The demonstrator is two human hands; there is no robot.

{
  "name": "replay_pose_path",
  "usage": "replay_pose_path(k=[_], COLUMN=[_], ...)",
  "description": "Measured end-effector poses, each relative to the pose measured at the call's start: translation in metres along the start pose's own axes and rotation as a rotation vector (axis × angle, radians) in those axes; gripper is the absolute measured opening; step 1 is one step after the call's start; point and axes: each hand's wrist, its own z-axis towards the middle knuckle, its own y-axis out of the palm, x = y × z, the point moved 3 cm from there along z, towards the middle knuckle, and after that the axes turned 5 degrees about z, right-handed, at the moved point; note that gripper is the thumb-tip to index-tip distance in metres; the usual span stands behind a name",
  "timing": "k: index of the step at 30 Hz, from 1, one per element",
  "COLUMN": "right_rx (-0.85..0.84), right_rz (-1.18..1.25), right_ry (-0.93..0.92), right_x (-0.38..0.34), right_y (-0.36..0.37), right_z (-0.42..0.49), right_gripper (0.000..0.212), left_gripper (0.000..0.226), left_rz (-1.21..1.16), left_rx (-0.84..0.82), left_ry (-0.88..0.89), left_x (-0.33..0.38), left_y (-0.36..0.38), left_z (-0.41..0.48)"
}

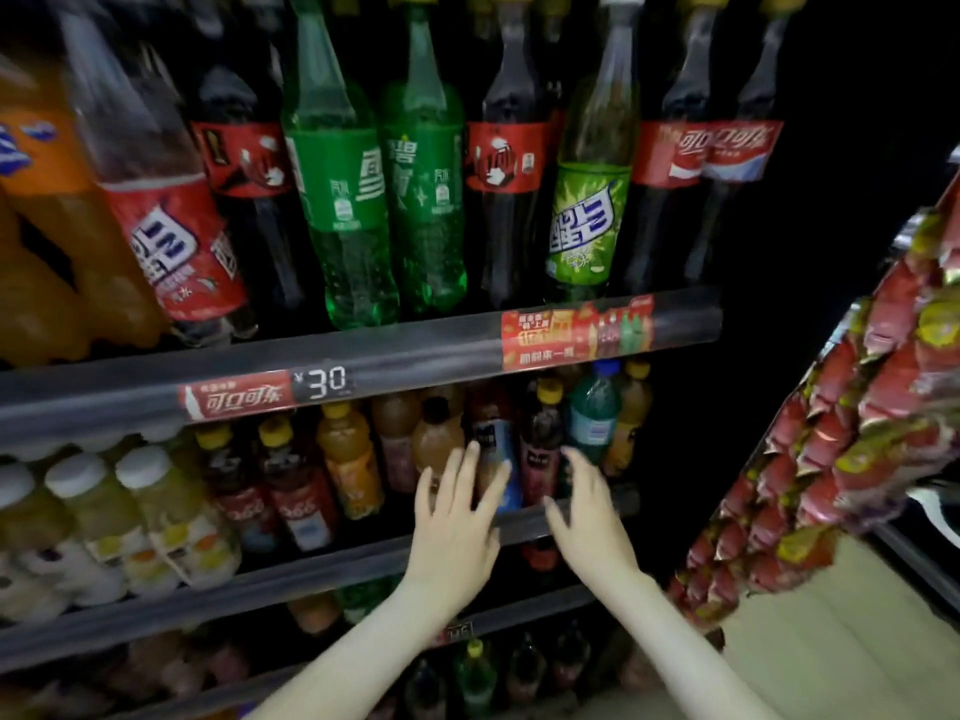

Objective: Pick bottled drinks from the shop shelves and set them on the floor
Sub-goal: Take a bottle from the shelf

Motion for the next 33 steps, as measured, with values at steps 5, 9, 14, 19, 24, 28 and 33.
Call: replay_pose_path(k=[5,9,14,19,24,28,33], right_rx=[-0.176,-0.153,-0.102,0.029,0.020,0.006,-0.046], right_rz=[0.035,0.010,-0.109,-0.279,-0.320,-0.042,0.131], right_ry=[-0.010,0.023,0.095,0.125,0.145,0.190,0.215], right_x=[0.001,-0.006,-0.013,-0.015,-0.017,-0.015,-0.002], right_y=[0.042,0.067,0.093,0.109,0.122,0.121,0.117], right_z=[0.009,0.017,0.023,0.036,0.043,0.046,0.050], right_gripper=[0.071,0.071,0.079,0.085,0.082,0.097,0.105], left_gripper=[0.088,0.087,0.090,0.101,0.101,0.106,0.106], left_rz=[0.143,0.185,0.228,0.138,-0.167,-0.330,-0.394], left_rx=[0.022,0.068,0.107,0.176,0.224,0.206,0.212], left_ry=[-0.132,-0.222,-0.184,-0.164,-0.198,-0.180,-0.170], left_x=[-0.014,-0.023,-0.036,-0.043,-0.045,-0.046,-0.050], left_y=[0.019,0.027,0.042,0.057,0.063,0.075,0.076], left_z=[0.007,-0.002,-0.005,0.000,0.005,0.005,0.007])
